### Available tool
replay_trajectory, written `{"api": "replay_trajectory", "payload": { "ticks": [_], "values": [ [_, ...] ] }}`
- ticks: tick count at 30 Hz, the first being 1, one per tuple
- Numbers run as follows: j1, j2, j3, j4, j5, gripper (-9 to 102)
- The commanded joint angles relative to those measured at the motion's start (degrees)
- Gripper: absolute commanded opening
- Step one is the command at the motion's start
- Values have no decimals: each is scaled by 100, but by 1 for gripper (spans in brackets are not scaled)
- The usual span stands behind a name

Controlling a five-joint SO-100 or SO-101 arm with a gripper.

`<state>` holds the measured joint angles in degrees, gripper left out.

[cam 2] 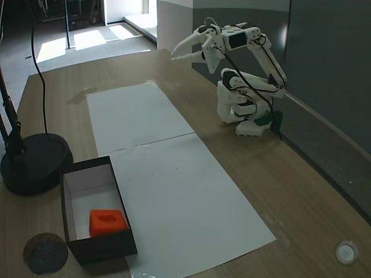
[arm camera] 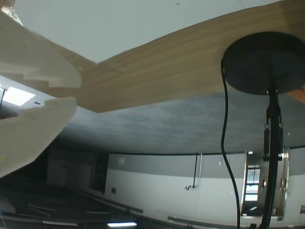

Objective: Grab a orange square and put it in the box.

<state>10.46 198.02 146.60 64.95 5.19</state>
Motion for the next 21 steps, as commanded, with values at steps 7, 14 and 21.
{"api": "replay_trajectory", "payload": {
  "ticks": [7,14,21],
  "values": [
    [-26,123,1758,-580,457,0],
    [-53,123,2900,-404,-545,0],
    [-88,114,2531,914,-721,0]
  ]
}}
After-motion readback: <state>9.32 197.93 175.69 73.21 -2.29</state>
